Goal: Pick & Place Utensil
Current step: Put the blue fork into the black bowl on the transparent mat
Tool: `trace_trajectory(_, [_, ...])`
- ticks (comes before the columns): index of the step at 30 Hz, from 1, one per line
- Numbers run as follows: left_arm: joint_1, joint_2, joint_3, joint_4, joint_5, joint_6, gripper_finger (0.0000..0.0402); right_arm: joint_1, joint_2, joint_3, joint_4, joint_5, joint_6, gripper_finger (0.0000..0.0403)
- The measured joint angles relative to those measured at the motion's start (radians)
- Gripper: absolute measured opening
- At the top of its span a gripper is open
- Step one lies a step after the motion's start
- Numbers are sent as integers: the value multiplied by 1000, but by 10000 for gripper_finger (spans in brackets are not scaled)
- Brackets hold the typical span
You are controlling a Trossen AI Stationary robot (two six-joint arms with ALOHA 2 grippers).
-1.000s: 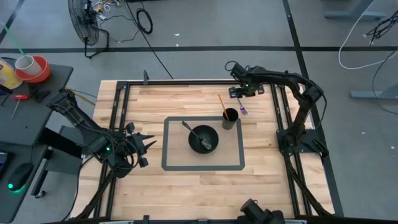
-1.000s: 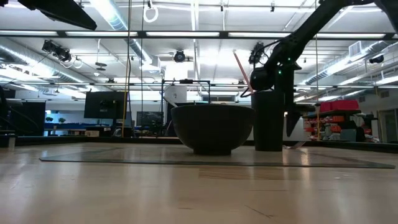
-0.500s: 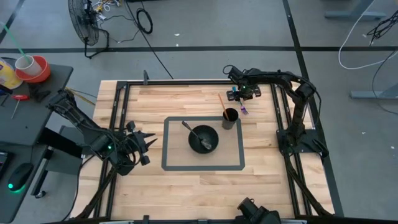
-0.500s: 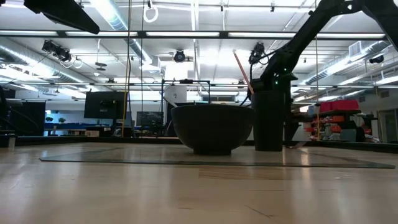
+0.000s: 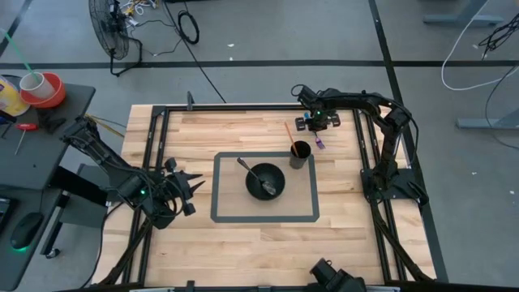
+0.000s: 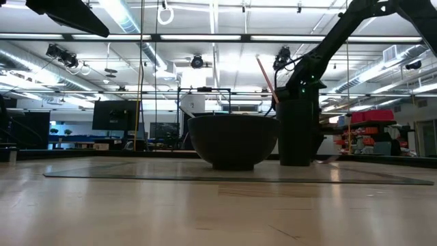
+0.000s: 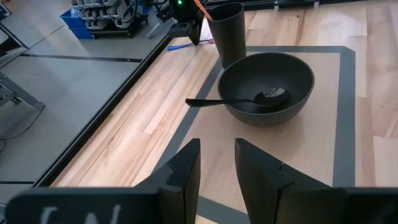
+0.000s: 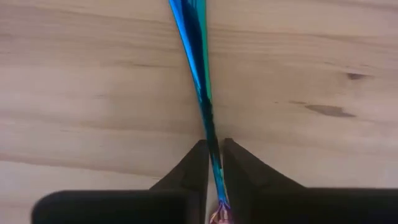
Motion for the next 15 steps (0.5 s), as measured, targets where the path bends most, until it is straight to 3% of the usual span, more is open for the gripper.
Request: trace_trajectory(15, [0, 0, 0, 0, 87, -1, 105, 39, -80, -6, -104, 88, 24, 19])
